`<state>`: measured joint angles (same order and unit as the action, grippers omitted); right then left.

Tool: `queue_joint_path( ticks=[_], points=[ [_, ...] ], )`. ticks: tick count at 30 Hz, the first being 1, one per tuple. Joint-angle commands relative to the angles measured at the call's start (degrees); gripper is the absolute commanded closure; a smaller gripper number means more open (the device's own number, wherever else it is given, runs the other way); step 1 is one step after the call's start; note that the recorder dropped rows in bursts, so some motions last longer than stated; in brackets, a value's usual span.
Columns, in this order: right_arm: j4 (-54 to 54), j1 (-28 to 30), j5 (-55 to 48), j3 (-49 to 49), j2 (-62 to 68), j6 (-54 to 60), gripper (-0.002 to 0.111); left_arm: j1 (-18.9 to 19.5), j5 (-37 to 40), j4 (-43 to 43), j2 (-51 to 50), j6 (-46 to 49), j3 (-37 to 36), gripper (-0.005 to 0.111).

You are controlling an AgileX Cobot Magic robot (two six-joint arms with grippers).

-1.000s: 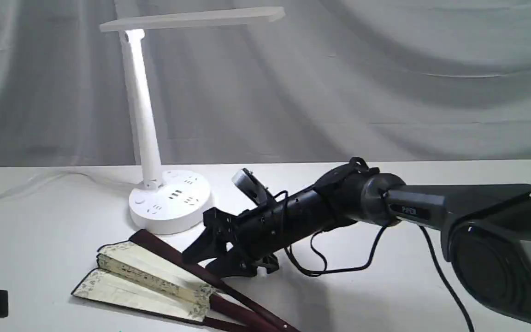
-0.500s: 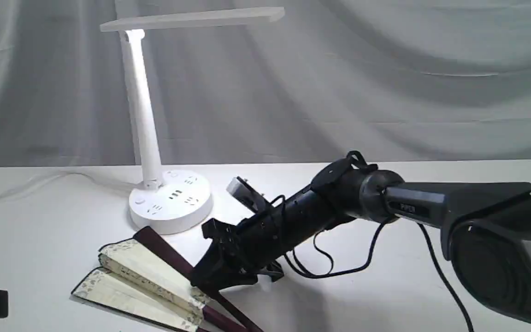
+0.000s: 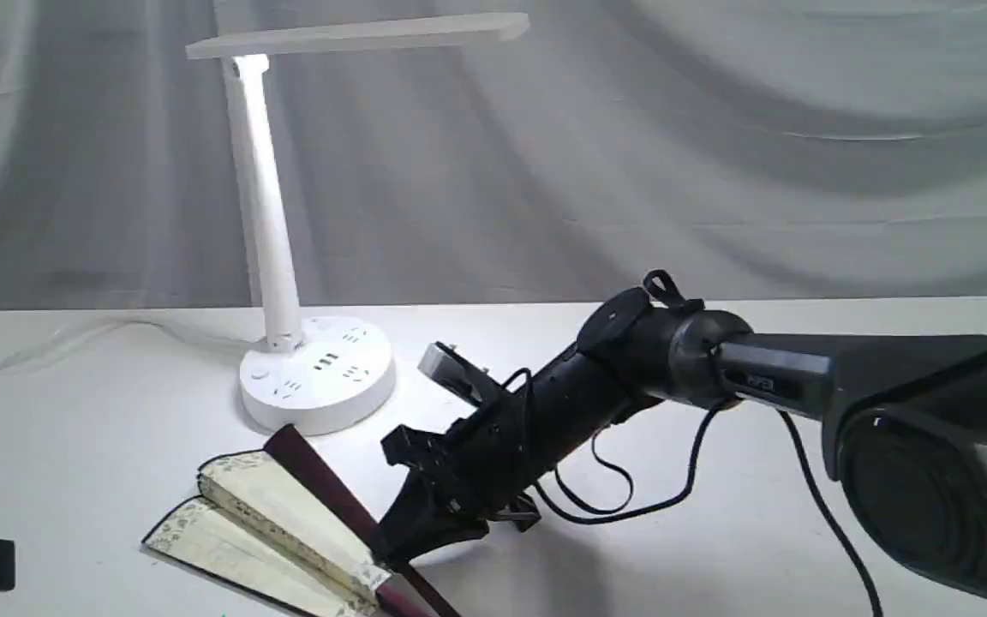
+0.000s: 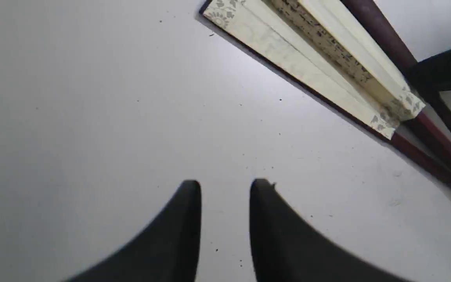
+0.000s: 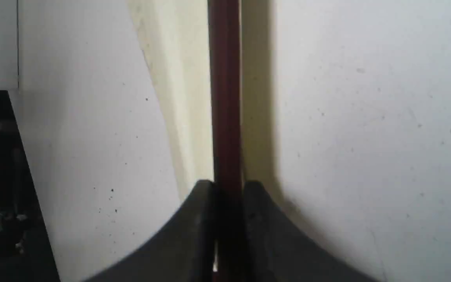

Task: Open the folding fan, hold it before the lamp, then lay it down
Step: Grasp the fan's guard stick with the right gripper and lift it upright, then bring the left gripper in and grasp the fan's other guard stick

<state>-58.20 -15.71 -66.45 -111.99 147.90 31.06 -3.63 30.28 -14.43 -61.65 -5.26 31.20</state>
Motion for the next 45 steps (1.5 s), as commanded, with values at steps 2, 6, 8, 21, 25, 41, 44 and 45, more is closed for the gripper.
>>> queue_joint_path(
  ticks=[2,6,8,21,25,41,44,45],
  points=[
    [4.8,0.2,-1.0,1.2,0.3,2.2,0.108,-0.3,-0.2,0.0,0.0,-0.1,0.3,0.084],
    [4.3,0.2,-3.5,1.2,-2.5,5.2,0.108,-0.3,-0.1,-0.6,0.2,-0.2,0.3,0.084],
    [3.3,0.4,-3.5,1.2,-3.8,6.4,0.108,-0.3,-0.1,-2.1,0.2,-0.1,0.3,0.084],
    [-3.9,5.7,-3.5,3.8,-12.3,8.0,0.108,-0.4,0.0,-4.6,5.8,6.6,0.3,0.084],
    [-8.0,7.3,-3.5,6.4,-14.5,9.4,0.108,-0.4,-0.4,-8.5,9.2,10.5,0.3,0.084],
    [-15.2,10.8,-3.5,22.8,-23.0,14.4,0.108,-0.4,-1.2,-30.3,11.6,37.6,0.3,0.071],
    [-15.8,12.4,-3.5,26.2,-24.5,15.8,0.108,-0.4,-2.0,-29.4,11.5,38.7,0.3,0.071],
    [-16.3,13.0,-3.5,27.0,-25.0,16.2,0.108,-0.4,-2.2,-29.4,11.3,38.4,0.3,0.071]
  ],
)
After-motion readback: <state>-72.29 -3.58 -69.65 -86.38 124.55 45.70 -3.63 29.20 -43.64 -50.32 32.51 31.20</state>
